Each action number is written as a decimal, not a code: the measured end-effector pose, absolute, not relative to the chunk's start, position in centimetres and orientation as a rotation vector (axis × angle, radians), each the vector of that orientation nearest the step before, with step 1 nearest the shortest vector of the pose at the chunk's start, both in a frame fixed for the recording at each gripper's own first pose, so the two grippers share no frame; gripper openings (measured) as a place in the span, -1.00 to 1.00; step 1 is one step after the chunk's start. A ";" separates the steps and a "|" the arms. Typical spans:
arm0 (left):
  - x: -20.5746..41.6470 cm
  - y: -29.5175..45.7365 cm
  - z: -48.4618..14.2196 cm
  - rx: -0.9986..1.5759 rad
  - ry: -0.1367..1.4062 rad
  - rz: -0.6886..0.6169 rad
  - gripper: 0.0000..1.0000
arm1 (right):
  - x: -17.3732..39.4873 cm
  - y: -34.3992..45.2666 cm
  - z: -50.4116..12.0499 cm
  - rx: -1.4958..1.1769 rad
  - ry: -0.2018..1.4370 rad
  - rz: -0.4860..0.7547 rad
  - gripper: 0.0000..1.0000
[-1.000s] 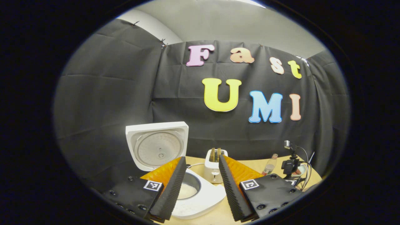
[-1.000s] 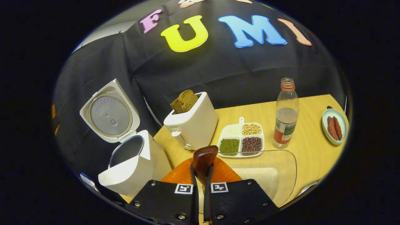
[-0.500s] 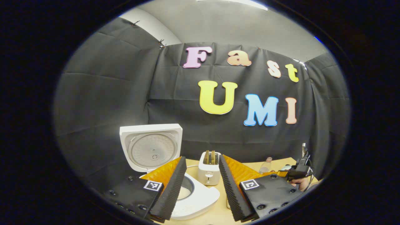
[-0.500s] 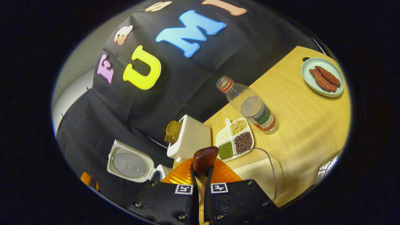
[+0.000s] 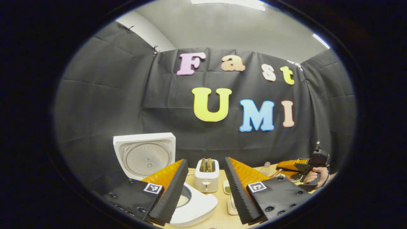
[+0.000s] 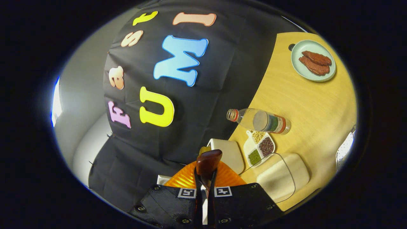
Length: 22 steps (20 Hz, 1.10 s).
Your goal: Close the left gripper, press the button to open the rice cooker; take a wooden spoon from the chopstick holder with the right hand, scoop a spoonful of rice and pour it into the rice cooker, then put the wooden spoon back into the chopstick holder.
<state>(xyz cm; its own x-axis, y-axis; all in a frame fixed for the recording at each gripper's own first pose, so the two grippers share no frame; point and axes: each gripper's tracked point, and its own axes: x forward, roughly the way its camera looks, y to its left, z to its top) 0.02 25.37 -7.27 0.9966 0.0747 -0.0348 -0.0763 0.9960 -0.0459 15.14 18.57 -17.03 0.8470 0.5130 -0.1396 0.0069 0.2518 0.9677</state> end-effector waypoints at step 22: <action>-4.0 33.9 -6.6 -0.040 -0.019 0.113 0.85 | 15.2 35.0 -8.8 1.130 0.486 0.636 -0.88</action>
